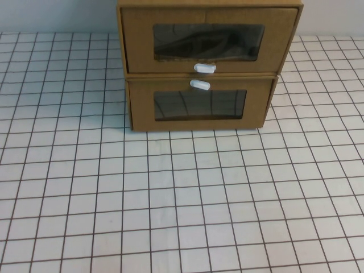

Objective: Close the shoe box

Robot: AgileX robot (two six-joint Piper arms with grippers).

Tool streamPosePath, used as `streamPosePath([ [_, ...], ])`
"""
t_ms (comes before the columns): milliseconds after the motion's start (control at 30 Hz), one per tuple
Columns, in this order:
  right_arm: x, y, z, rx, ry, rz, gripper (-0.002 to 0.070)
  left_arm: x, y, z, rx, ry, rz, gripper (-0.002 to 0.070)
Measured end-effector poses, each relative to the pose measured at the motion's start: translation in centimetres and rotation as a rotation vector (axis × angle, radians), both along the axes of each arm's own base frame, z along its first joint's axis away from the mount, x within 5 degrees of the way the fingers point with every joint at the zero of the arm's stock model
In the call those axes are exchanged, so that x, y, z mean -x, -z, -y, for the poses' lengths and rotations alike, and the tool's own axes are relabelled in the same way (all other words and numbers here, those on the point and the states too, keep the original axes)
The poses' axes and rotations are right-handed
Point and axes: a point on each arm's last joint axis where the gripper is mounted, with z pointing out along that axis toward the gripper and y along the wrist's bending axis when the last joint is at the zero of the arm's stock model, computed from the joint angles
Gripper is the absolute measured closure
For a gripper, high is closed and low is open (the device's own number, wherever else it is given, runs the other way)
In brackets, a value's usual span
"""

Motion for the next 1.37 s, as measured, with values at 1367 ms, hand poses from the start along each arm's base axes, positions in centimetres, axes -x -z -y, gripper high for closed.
streamPosePath([
  [1367,-1.6,7.4,0.8,0.030,0.250,-0.121,0.0690,0.0,0.0,0.0,-0.001,-0.001,0.001,0.0680],
])
